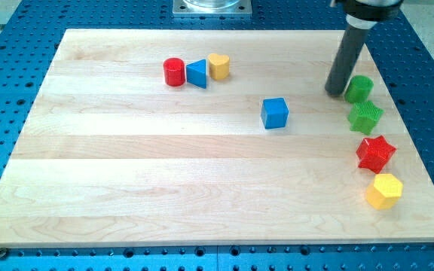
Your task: Place the blue cube in a vertical line
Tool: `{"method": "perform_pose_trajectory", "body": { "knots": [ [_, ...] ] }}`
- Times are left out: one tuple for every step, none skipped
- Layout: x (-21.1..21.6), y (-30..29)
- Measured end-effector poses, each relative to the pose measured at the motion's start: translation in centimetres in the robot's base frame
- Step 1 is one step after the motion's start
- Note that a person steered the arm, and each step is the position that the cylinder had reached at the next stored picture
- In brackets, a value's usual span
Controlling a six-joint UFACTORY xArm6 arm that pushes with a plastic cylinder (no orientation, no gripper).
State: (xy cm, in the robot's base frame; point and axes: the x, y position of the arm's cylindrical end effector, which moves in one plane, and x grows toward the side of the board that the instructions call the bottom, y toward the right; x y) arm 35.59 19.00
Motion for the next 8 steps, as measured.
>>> {"method": "perform_pose_trajectory", "body": {
  "knots": [
    [0.9, -10.2],
    [5.5, -16.0],
    [8.2, -10.9],
    [8.7, -10.2],
    [10.3, -16.8],
    [8.9, -11.7],
    [7.2, -5.4],
    [8.1, -7.6]
  ]
}}
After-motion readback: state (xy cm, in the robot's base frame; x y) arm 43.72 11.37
